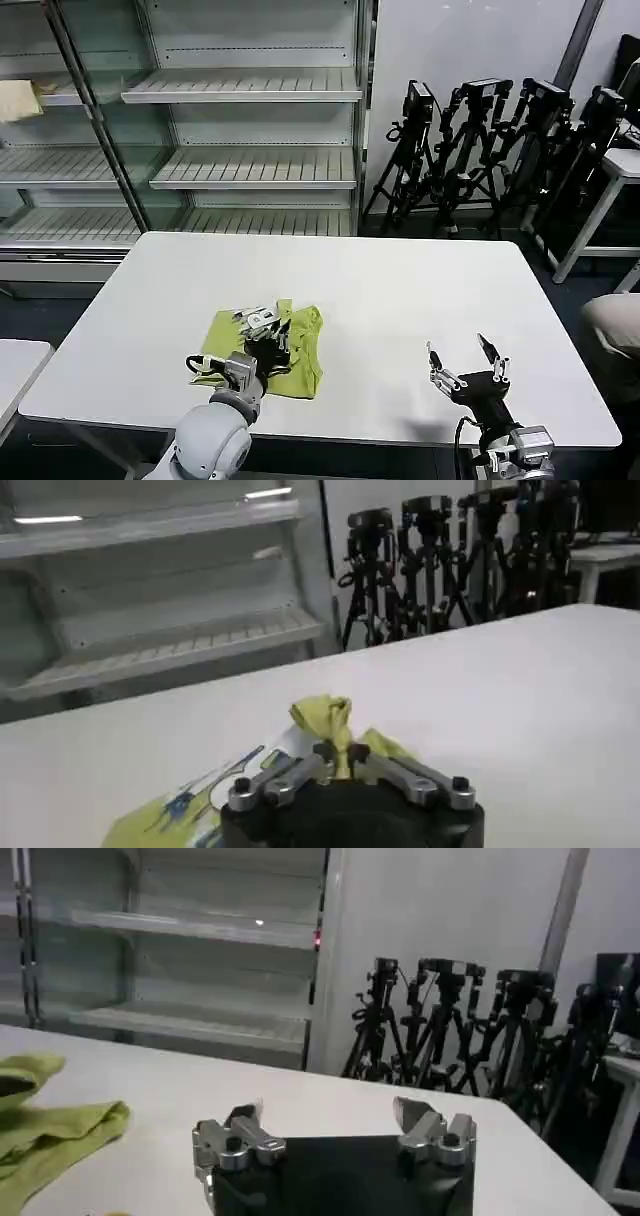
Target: Fold and organize the clothes.
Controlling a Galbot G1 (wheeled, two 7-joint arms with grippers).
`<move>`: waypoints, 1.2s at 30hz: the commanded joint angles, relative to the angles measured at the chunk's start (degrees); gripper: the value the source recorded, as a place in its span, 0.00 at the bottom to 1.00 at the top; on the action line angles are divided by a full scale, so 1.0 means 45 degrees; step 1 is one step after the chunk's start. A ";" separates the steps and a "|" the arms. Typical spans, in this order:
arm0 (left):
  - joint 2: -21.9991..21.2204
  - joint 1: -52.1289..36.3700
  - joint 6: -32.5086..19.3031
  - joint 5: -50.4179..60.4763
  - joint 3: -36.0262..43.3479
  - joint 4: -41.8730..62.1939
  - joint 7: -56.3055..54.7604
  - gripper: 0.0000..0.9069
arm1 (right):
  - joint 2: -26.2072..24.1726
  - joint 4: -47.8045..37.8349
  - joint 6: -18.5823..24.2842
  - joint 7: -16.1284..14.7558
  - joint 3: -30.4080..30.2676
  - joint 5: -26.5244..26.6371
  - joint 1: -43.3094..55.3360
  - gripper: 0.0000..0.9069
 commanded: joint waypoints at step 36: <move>0.1391 0.1523 0.0034 -0.2337 -0.4084 0.1374 0.0230 1.00 | -0.0008 0.0222 -0.0028 -0.0110 0.0157 -0.0106 -0.0109 1.00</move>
